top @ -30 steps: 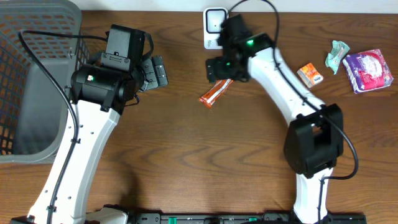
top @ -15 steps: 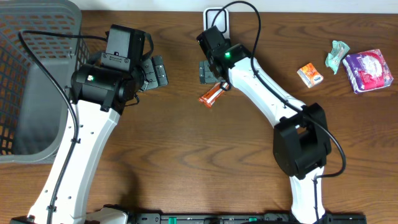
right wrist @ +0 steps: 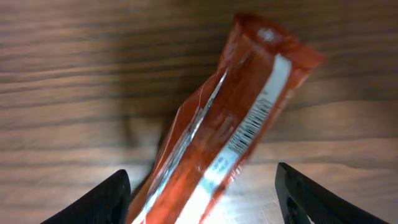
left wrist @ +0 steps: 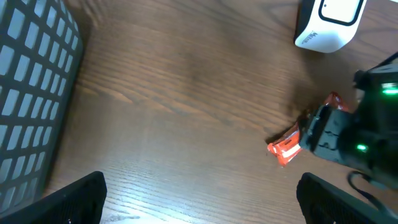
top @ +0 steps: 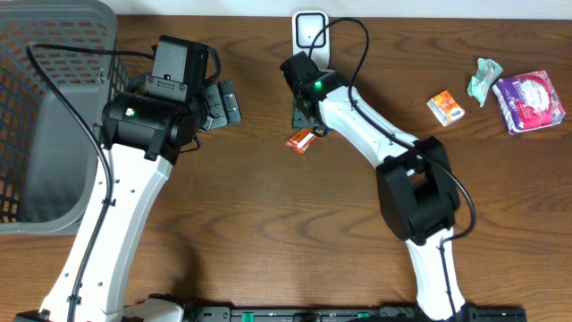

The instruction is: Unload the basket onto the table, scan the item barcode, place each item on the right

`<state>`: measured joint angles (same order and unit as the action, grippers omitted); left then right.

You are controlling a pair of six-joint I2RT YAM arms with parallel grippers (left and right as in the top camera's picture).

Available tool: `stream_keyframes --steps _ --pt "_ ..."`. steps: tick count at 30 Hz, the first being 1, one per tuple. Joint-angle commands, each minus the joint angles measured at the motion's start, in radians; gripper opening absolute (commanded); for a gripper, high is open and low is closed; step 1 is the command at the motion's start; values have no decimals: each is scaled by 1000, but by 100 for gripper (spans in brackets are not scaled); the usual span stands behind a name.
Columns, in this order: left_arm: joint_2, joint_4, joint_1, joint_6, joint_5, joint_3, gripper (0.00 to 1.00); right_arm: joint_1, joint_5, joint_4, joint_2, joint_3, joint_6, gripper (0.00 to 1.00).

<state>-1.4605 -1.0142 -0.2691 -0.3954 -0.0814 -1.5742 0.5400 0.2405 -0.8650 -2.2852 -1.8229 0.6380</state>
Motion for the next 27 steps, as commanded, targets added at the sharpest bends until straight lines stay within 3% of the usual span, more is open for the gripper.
stream_keyframes --steps 1,4,8,10,12,16,19,27 --pt "2 -2 4 6 -9 -14 98 0 12 5 -79 5 51 70" --pt "2 -2 4 6 -9 -14 98 0 12 -1 -122 5 31 64" --pt "2 -3 4 6 -9 -14 98 -6 12 -27 -127 3 26 29" --pt "2 -3 4 6 -9 -14 98 -12 12 -42 -113 -3 26 23" --pt "2 -3 4 6 -9 -14 98 -24 11 -63 -92 -17 9 3" --pt "2 -2 4 6 -9 -14 98 -56 -79 -78 -23 -37 -134 1" --pt "2 -2 4 6 -9 -14 98 -98 -298 -94 41 -37 -288 1" --pt "2 -2 4 6 -9 -14 98 -198 -646 -240 41 -12 -524 1"
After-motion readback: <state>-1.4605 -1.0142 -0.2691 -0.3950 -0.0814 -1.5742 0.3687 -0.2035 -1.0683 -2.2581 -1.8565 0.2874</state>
